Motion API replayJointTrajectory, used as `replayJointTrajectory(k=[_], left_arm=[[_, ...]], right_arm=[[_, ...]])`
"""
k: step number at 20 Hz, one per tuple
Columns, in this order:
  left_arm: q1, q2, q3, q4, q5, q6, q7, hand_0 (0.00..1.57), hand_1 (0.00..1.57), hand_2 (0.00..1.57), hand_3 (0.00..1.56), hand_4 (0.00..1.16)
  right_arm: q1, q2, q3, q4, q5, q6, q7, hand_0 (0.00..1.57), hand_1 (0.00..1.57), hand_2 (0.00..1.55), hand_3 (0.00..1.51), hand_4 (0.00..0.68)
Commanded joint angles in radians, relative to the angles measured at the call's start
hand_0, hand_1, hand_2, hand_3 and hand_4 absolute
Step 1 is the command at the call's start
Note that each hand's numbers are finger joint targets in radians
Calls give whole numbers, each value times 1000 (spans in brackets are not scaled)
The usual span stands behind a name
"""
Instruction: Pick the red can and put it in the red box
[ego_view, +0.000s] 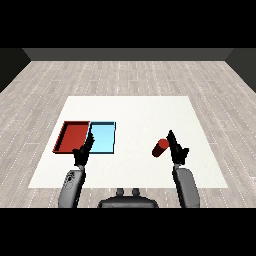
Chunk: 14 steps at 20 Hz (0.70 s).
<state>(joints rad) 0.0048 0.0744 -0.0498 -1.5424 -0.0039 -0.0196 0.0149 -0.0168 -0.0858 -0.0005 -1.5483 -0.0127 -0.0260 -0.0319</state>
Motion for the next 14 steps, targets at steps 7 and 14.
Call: replayJointTrajectory(k=[7, 14], left_arm=[[-74, -15, 79, -112, 40, 24, -217, 0, 0, 0, 0, 0], [-57, -34, 88, 8, 36, -15, -446, 0, 0, 0, 0, 0]], right_arm=[[-9, -177, -227, -18, -220, 237, -197, 0, 0, 0, 0, 0], [21, -284, -340, 194, -278, 447, -419, 0, 0, 0, 0, 0]])
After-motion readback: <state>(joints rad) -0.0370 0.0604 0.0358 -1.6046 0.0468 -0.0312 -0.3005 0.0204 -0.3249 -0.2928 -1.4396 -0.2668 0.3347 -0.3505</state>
